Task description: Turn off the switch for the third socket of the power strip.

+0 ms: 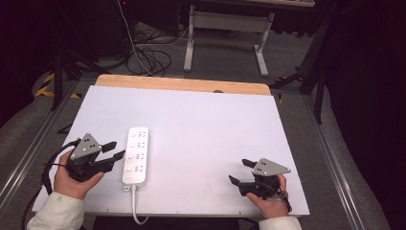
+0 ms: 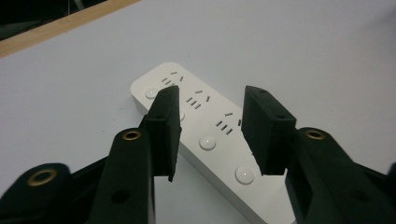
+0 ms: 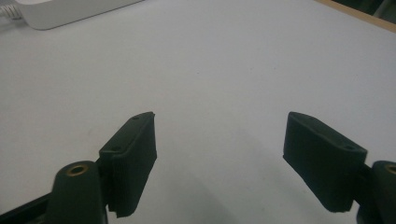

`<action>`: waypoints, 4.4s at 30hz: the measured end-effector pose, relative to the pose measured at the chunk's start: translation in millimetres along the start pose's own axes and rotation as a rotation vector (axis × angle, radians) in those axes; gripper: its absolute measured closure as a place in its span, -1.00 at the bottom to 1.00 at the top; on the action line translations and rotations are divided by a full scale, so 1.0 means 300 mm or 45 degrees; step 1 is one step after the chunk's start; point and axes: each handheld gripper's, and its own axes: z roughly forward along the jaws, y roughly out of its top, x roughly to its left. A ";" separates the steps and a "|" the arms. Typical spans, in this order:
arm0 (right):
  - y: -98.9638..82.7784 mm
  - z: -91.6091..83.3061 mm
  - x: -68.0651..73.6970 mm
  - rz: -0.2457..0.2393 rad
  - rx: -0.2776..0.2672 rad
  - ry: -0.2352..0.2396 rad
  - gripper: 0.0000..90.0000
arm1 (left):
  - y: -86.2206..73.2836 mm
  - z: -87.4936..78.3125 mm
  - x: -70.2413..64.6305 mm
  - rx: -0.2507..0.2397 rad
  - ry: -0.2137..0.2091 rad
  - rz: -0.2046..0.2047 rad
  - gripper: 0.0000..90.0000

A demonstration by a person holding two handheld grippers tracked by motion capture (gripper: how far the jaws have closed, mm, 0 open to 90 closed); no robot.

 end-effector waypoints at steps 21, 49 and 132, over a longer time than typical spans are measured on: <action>-0.001 0.004 -0.002 -0.005 0.009 -0.002 -0.42 | 0.019 0.107 0.071 0.018 -0.042 -0.138 1.00; -0.003 0.003 -0.004 -0.002 0.007 -0.004 -0.42 | -0.025 0.250 0.098 0.071 -0.026 -0.046 1.00; -0.008 0.003 -0.007 -0.003 0.015 -0.009 -0.44 | -0.030 0.311 0.090 0.150 0.007 -0.034 1.00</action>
